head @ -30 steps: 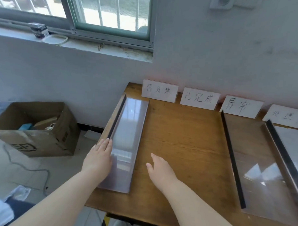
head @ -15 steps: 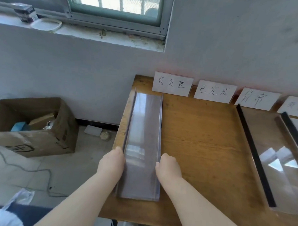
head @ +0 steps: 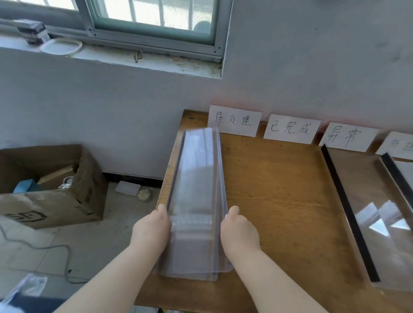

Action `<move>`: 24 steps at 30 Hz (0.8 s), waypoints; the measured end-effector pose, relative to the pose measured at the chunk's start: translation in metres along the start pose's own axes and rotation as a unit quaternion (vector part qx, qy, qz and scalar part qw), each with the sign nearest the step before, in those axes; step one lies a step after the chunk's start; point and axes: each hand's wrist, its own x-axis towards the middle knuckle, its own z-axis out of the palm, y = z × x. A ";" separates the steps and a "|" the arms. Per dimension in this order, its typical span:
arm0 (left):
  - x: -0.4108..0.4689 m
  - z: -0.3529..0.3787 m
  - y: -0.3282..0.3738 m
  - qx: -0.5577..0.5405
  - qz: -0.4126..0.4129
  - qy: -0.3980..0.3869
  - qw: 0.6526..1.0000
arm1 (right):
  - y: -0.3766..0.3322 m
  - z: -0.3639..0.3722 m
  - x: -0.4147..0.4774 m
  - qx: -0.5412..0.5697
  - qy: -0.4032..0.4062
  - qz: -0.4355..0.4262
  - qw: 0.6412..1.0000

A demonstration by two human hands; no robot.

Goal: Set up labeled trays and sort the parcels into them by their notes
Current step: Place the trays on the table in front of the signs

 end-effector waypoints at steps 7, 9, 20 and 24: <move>0.001 -0.011 -0.001 -0.026 0.010 0.059 0.998 | 0.034 -0.011 -0.008 0.028 0.052 0.012 0.998; -0.001 -0.009 -0.004 -0.020 0.020 0.087 0.996 | 0.046 -0.017 -0.011 0.047 0.052 0.019 0.997; -0.013 -0.046 0.034 -0.105 0.025 0.061 0.992 | 0.147 -0.031 -0.024 0.071 0.080 0.093 0.990; -0.011 -0.048 0.080 -0.186 0.010 0.095 0.978 | 0.193 -0.039 -0.022 0.008 0.061 0.110 0.992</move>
